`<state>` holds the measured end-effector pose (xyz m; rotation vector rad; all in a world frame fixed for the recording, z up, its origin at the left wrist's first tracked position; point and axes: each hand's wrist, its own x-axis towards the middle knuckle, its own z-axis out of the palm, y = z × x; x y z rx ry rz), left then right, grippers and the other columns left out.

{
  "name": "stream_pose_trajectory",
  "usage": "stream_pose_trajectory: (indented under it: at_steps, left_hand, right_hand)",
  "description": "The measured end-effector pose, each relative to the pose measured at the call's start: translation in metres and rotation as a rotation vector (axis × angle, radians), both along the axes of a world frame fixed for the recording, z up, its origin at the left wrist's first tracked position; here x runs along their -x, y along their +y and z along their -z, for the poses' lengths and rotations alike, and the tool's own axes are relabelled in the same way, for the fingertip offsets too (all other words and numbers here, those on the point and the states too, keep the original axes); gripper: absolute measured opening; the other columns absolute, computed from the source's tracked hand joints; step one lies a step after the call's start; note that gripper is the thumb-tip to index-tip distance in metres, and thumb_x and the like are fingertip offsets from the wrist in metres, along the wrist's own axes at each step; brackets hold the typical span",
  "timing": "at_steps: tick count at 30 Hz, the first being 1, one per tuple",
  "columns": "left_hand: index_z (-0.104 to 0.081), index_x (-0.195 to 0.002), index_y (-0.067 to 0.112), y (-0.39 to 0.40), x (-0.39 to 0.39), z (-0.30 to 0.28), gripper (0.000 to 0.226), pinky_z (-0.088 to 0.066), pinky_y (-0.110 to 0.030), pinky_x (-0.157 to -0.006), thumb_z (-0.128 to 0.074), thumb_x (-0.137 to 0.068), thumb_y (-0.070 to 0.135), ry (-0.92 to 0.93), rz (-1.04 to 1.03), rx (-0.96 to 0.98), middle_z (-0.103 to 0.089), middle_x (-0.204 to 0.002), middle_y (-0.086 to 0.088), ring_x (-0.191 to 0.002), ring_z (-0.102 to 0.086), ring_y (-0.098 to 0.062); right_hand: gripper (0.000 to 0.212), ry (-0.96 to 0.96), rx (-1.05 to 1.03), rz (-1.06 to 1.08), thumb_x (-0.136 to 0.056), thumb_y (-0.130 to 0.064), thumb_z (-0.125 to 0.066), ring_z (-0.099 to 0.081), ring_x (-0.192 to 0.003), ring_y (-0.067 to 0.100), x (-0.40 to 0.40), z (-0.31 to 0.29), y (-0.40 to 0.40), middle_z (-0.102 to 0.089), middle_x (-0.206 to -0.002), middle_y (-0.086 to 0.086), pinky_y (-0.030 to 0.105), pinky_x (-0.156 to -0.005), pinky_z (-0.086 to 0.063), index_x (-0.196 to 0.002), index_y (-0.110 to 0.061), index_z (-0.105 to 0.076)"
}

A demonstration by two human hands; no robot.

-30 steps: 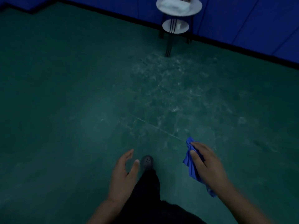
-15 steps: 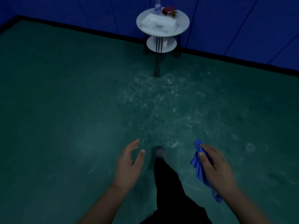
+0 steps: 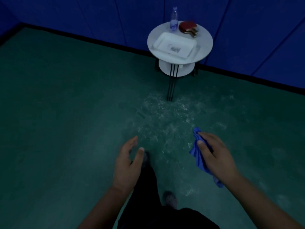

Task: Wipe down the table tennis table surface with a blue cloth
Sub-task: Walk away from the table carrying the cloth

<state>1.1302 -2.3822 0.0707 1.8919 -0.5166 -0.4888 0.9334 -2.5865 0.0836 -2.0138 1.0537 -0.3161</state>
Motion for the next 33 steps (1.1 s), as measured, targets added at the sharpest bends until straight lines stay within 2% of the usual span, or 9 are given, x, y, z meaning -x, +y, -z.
stream_pose_trajectory:
  at_steps: [3, 7, 10, 15, 18, 21, 25, 29, 33]
  left_hand:
    - [-0.062, -0.129, 0.021, -0.049, -0.052, 0.019, 0.035, -0.043, -0.023, -0.106, -0.066, -0.094, 0.023, 0.027, -0.011, -0.024, -0.064, -0.128, 0.006, -0.118, -0.059, -0.001]
    - [-0.062, -0.129, 0.023, -0.111, -0.134, 0.033, 0.049, -0.046, -0.031, -0.106, -0.063, -0.086, 0.046, 0.043, 0.024, -0.074, -0.065, -0.125, 0.009, -0.116, -0.06, -0.003]
    - [-0.064, -0.128, 0.017, -0.168, -0.204, 0.029, 0.049, -0.045, -0.032, -0.106, -0.06, -0.085, 0.041, 0.047, 0.097, -0.083, -0.065, -0.126, 0.009, -0.116, -0.059, 0.0]
    - [-0.062, -0.13, 0.017, -0.289, -0.307, 0.015, 0.047, -0.04, -0.011, -0.101, -0.061, -0.088, 0.038, 0.003, 0.213, -0.067, -0.064, -0.126, 0.004, -0.115, -0.058, 0.002]
    - [-0.059, -0.13, 0.022, -0.367, -0.343, 0.013, 0.044, -0.039, -0.009, -0.099, -0.061, -0.088, 0.032, 0.03, 0.246, -0.022, -0.063, -0.126, 0.008, -0.116, -0.058, 0.005]
    - [-0.059, -0.132, 0.024, -0.43, -0.366, 0.027, 0.05, -0.041, -0.013, -0.102, -0.061, -0.087, 0.046, 0.039, 0.294, -0.045, -0.063, -0.128, 0.006, -0.119, -0.058, 0.0]
    - [-0.059, -0.129, 0.03, -0.5, -0.391, 0.052, 0.05, -0.045, -0.023, -0.103, -0.058, -0.085, 0.053, 0.025, 0.297, -0.118, -0.065, -0.127, 0.004, -0.117, -0.06, -0.002]
    - [-0.059, -0.123, 0.035, -0.568, -0.418, 0.061, 0.044, -0.049, -0.04, -0.102, -0.057, -0.083, 0.053, 0.028, 0.287, -0.179, -0.067, -0.123, 0.004, -0.115, -0.063, -0.011]
    - [-0.058, -0.126, 0.035, -0.636, -0.457, 0.068, 0.045, -0.046, -0.026, -0.103, -0.057, -0.083, 0.049, 0.067, 0.291, -0.197, -0.065, -0.124, 0.006, -0.117, -0.06, -0.005]
  right_hand:
    - [0.038, 0.016, -0.006, 0.026, -0.101, -0.034, -0.053, -0.05, -0.126, 0.006, -0.06, 0.016, -0.049, -0.055, -0.137, -0.009, 0.021, -0.105, -0.034, -0.135, -0.021, -0.063]
    - [0.038, 0.075, -0.028, 0.07, -0.1, -0.035, -0.053, -0.053, -0.125, 0.009, -0.138, 0.03, -0.104, -0.057, -0.135, -0.008, 0.021, -0.102, -0.036, -0.134, -0.021, -0.063]
    - [0.037, 0.075, -0.029, 0.11, -0.1, -0.035, -0.053, -0.054, -0.122, 0.008, -0.194, 0.023, -0.151, -0.058, -0.133, -0.009, 0.016, -0.098, -0.034, -0.132, -0.022, -0.063]
    - [0.051, 0.042, 0.005, 0.199, -0.097, -0.055, -0.047, -0.055, -0.121, 0.009, -0.26, 0.01, -0.247, -0.059, -0.133, -0.006, 0.026, -0.106, -0.04, -0.131, -0.021, -0.065]
    - [0.036, 0.033, 0.021, 0.244, -0.1, -0.034, -0.057, -0.054, -0.121, 0.008, -0.296, 0.012, -0.303, -0.061, -0.132, -0.003, 0.013, -0.106, -0.033, -0.13, -0.016, -0.066]
    - [0.034, 0.055, 0.01, 0.249, -0.099, -0.025, -0.058, -0.05, -0.118, 0.003, -0.328, 0.027, -0.359, -0.059, -0.132, -0.003, -0.001, -0.1, -0.025, -0.13, -0.014, -0.066]
    - [0.036, 0.056, -0.065, 0.217, -0.101, -0.033, -0.055, -0.055, -0.12, 0.011, -0.368, 0.057, -0.44, -0.059, -0.134, -0.002, 0.011, -0.101, -0.032, -0.132, -0.016, -0.065]
    - [0.038, 0.071, -0.112, 0.186, -0.1, -0.038, -0.055, -0.057, -0.115, 0.01, -0.408, 0.073, -0.509, -0.06, -0.13, -0.005, 0.002, -0.099, -0.029, -0.129, -0.016, -0.066]
    - [0.04, 0.111, -0.166, 0.135, -0.1, -0.039, -0.053, -0.057, -0.121, 0.015, -0.448, 0.094, -0.568, -0.059, -0.134, -0.001, 0.015, -0.106, -0.034, -0.132, -0.016, -0.064]
